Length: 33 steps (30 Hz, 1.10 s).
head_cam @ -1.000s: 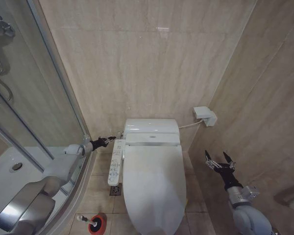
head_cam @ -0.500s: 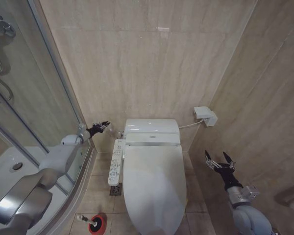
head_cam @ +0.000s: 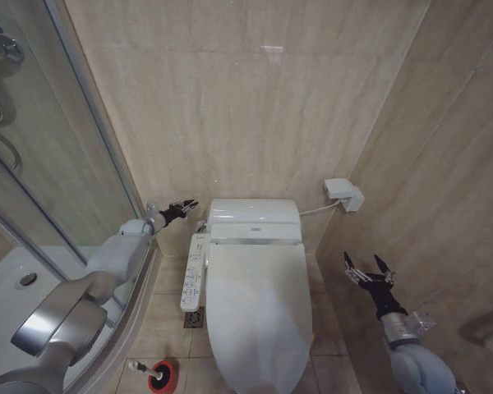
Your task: Open the toilet lid, clean the toilet bowl with a toilet brush, close the toilet lid, and flush.
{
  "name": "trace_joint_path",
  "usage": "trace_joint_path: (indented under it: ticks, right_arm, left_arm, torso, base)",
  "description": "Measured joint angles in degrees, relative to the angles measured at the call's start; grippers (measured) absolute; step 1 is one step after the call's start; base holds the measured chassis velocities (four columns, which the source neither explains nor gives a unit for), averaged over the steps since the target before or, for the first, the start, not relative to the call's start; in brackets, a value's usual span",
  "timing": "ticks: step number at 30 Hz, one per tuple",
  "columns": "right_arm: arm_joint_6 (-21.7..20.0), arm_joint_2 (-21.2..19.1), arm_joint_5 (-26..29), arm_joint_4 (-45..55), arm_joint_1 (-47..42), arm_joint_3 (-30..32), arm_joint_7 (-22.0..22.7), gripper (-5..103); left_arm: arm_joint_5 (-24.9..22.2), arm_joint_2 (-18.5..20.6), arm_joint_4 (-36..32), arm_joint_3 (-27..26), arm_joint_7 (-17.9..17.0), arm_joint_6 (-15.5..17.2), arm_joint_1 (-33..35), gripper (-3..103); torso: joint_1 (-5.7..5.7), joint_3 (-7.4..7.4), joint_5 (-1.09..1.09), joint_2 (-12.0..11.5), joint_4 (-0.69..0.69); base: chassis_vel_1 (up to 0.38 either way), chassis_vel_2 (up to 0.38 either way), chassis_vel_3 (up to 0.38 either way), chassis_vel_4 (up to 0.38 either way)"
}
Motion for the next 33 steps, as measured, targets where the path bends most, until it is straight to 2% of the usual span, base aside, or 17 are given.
trace_joint_path:
  ticks: [4,5,12,18,33]
  right_arm:
    - [0.00,0.00,0.00,0.00,0.00,0.00,0.00,100]
    - [0.00,0.00,0.00,0.00,0.00,0.00,0.00,100]
    - [0.00,0.00,0.00,0.00,0.00,0.00,0.00,100]
    - [0.00,0.00,0.00,0.00,0.00,0.00,0.00,100]
    - [0.00,0.00,0.00,0.00,0.00,0.00,0.00,100]
  left_arm:
    - [0.47,0.18,1.03,0.07,0.59,0.11,0.18,23]
    - [0.65,0.24,1.15,0.05,0.89,0.16,0.30,1]
    - [3.03,0.40,1.84,0.07,5.27,-0.45,1.66,0]
    - [4.82,0.03,2.91,-0.02,6.74,-1.45,2.48,0]
    - [8.90,-0.14,5.63,-1.96,9.67,-1.24,2.81,0]
  torso:
    - [0.00,0.00,0.00,0.00,0.01]
    - [0.00,0.00,0.00,0.00,0.01]
    - [0.00,0.00,0.00,0.00,0.00]
    - [0.00,0.00,-0.01,0.01,0.00]
    - [0.00,0.00,-0.01,0.01,0.00]
  base:
    - [0.000,0.000,0.000,0.000]
    - [0.000,0.000,0.000,0.000]
    - [0.000,0.000,0.000,0.000]
    - [0.000,0.000,0.000,0.000]
    - [0.000,0.000,0.000,0.000]
